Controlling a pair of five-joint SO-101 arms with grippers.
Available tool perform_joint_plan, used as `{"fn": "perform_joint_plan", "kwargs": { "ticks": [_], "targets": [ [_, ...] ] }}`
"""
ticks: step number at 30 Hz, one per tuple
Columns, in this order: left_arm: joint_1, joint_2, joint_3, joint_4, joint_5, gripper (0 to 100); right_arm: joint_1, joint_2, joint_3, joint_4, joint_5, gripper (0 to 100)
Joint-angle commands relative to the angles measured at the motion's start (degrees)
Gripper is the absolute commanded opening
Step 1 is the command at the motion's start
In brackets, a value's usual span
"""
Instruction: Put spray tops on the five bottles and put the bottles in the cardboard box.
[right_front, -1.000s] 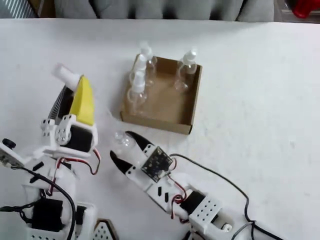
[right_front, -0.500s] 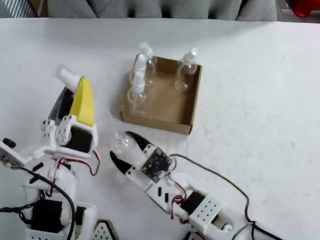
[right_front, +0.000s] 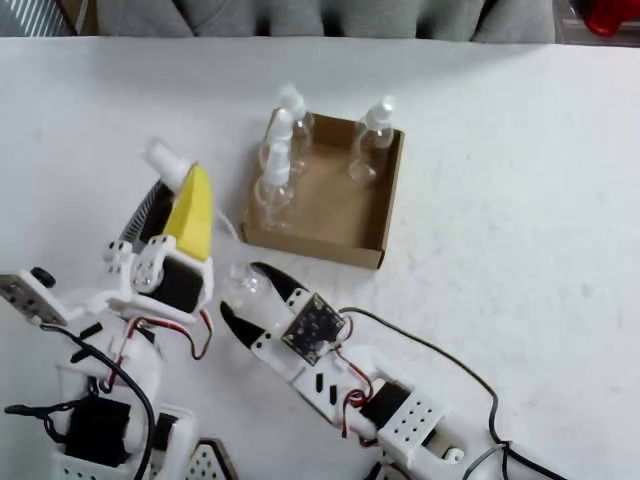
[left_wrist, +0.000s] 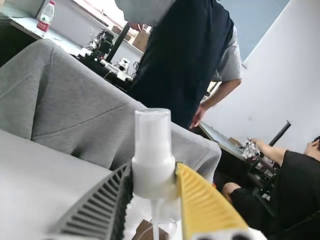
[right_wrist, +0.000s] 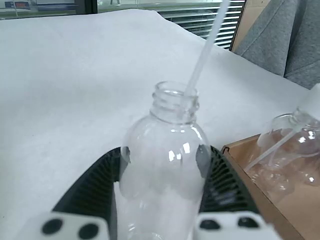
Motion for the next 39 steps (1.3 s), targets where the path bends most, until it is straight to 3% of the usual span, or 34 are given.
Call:
{"fn": "perform_joint_plan", "kwargs": {
  "ticks": [1, 13, 20, 39],
  "targets": [
    [1.2, -0.7, -0.2, 1.9, -4.7, 2, 0.7, 0.2, -0.8, -1.1, 0.6, 1.6],
    [1.4, -0.7, -0.3, 3.7, -7.4, 2, 0.7, -0.1, -0.9, -1.1, 0.6, 1.6],
    [8.3, -0.6, -1.2, 10.2, -12.7, 2, 0.7, 0.0, -0.9, -1.1, 0.6, 1.6],
    [9.2, -0.7, 0.7, 11.2, -13.1, 2, 3.4, -0.2, -1.1, -1.2, 0.6, 1.6]
  ]
}}
